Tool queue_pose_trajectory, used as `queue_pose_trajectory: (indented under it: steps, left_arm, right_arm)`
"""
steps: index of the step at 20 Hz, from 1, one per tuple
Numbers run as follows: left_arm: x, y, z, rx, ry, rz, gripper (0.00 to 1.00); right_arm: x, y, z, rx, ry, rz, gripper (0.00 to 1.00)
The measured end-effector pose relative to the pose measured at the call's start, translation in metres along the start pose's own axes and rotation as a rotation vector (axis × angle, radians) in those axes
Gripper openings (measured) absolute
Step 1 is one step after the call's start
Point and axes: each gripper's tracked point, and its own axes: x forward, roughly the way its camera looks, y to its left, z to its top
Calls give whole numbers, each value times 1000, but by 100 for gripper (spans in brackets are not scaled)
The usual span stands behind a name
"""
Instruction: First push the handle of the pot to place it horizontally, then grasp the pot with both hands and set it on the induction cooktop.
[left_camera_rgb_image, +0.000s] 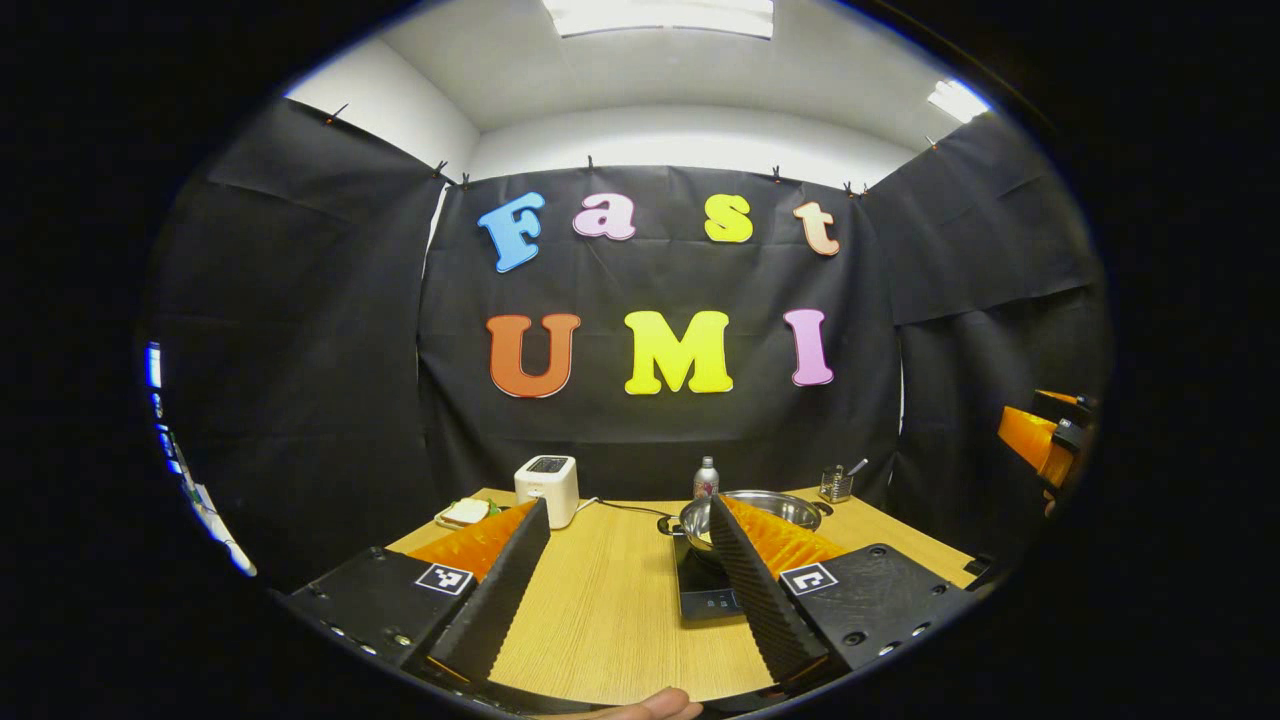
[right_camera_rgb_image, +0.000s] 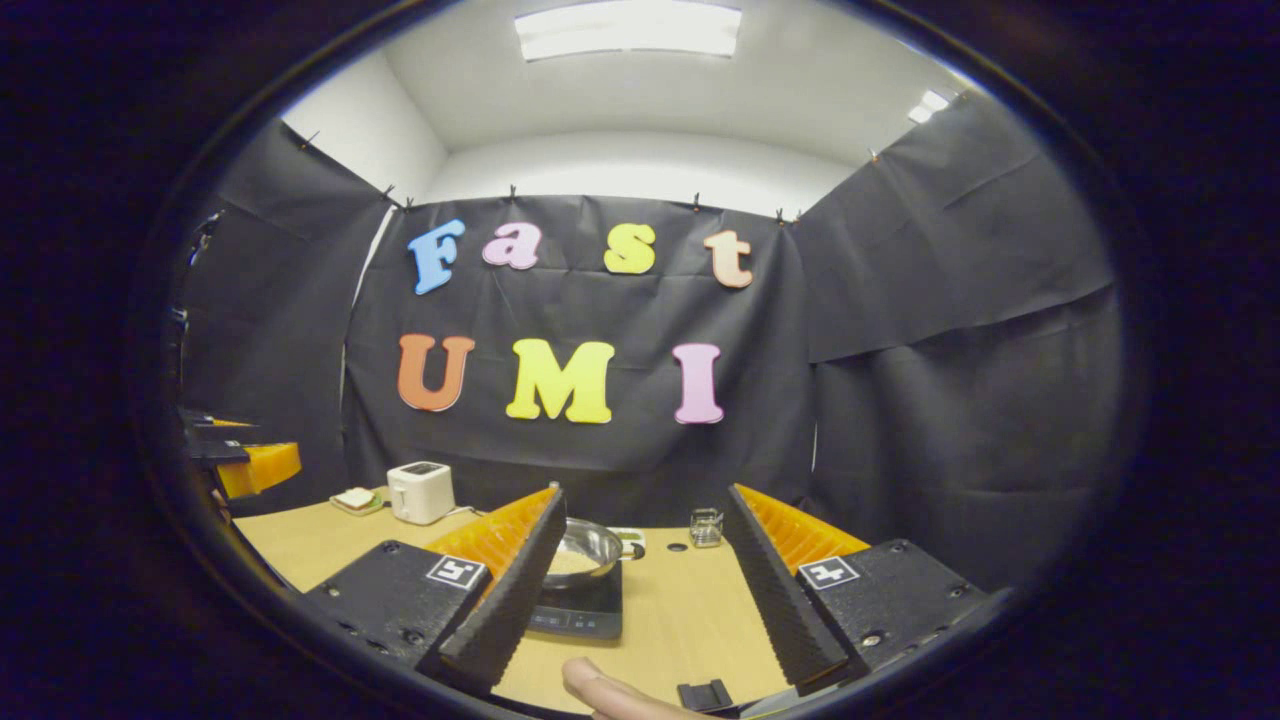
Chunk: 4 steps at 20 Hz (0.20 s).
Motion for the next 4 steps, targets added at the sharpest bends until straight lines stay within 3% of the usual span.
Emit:
queue_pose_trajectory:
  steps: [4]
  left_arm:
    - [-3, 16, -5, 2, -7, 16, 95]
  right_arm:
    - [-4, 14, -7, 9, 39, 12, 99]
